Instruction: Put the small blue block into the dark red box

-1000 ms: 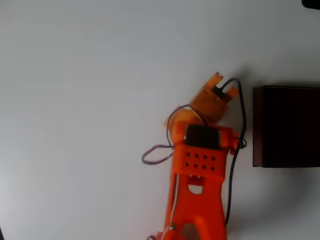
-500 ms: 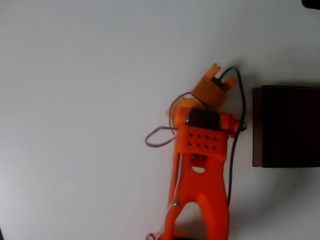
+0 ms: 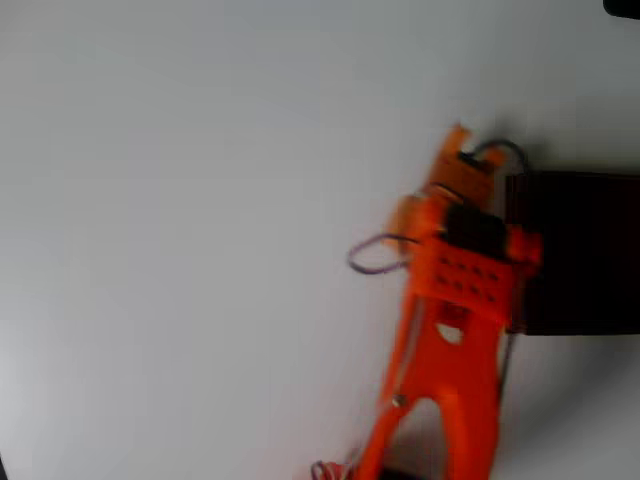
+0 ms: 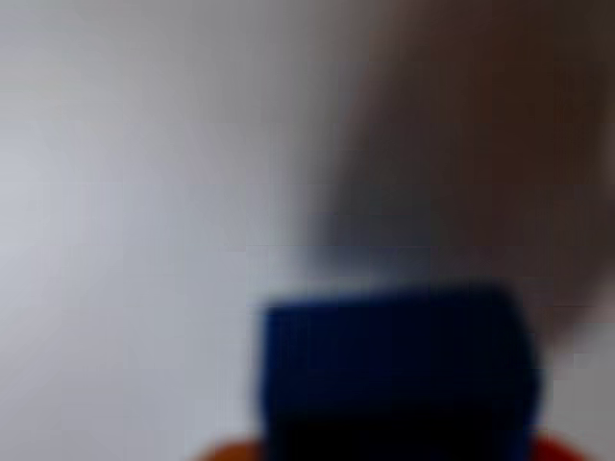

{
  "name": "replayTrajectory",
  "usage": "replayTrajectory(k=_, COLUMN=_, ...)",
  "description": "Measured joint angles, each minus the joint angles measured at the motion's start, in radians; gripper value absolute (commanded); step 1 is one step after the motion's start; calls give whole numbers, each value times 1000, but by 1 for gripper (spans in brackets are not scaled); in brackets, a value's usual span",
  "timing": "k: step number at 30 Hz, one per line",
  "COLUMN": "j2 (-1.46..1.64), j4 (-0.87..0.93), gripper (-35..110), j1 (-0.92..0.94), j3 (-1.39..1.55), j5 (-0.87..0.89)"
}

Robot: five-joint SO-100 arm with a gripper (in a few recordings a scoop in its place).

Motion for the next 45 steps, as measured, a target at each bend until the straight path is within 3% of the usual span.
replayTrajectory(k=6, j2=276, j4=107, gripper=1, j1=210, j3=2, j5=-236)
replayTrajectory(k=11, j2=328, j4=64, gripper=0, j1=350, j3=-15, j5=-370)
replayTrajectory(k=15, j2=219, j4=-38, gripper=0, j1=360, j3=-26, j5=-454)
replayTrajectory(k=19, j2=32, j4=-77, gripper=16, j1=365, j3=-135, j5=-512)
replayTrajectory(k=22, j2=-60, j4=-83, gripper=19, j1=373, j3=-187, j5=-561)
replayTrajectory(k=30, j2=-12, j4=-98, gripper=14, j1=359, j3=-156, j5=-785)
replayTrajectory(k=34, j2=195, j4=-71, gripper=10, j1=310, j3=-12, j5=-923)
replayTrajectory(k=38, j2=591, j4=-80, gripper=3, j1=235, j3=268, j5=-1085)
replayTrajectory(k=45, j2=1408, j4=-23, gripper=0, j1=-91, j3=695, j5=-1356)
